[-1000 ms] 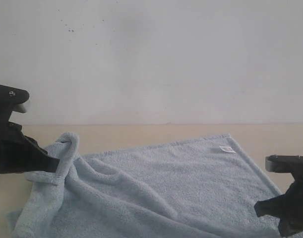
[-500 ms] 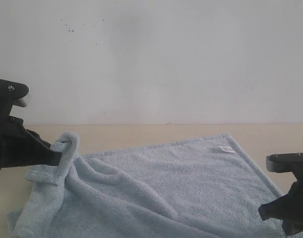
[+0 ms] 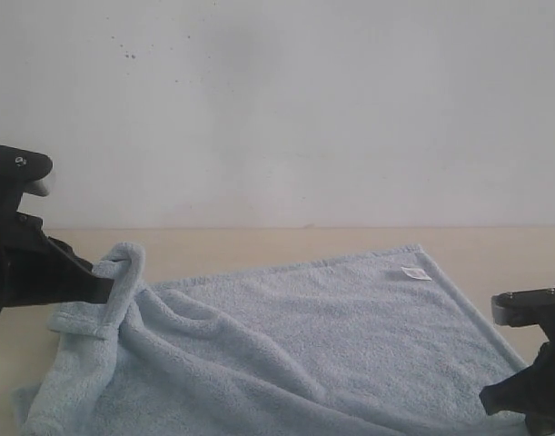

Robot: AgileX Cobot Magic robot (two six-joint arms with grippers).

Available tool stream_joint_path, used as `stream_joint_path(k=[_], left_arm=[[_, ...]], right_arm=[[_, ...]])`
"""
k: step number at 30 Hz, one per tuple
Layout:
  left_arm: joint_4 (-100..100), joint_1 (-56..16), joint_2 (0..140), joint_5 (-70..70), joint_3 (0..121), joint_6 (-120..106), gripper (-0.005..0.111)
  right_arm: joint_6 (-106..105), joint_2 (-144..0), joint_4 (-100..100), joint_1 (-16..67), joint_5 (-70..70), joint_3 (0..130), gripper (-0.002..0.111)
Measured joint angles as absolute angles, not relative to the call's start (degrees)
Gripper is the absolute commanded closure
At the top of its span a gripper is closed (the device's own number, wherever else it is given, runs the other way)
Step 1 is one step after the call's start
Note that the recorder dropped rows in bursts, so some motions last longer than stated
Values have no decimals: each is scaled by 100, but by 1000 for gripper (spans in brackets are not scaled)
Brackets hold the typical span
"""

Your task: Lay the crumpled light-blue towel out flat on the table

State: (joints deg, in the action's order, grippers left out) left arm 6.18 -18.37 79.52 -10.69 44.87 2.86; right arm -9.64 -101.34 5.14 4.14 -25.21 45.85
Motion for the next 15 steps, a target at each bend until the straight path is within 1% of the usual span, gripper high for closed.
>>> stream_joint_path(k=[2,7,15], left_arm=[[618,-1837,7952,-1059,4487,286,103],[618,-1837,7952,-967,4487,286,103],[618,-1837,7952,-918,4487,286,103]], right_arm=[[-964,-10081,502,414,-2383,4575,109],[-964,-10116,449,414,-2197,4575,109],[-838,-10269,110,414,-2513,4586,109]])
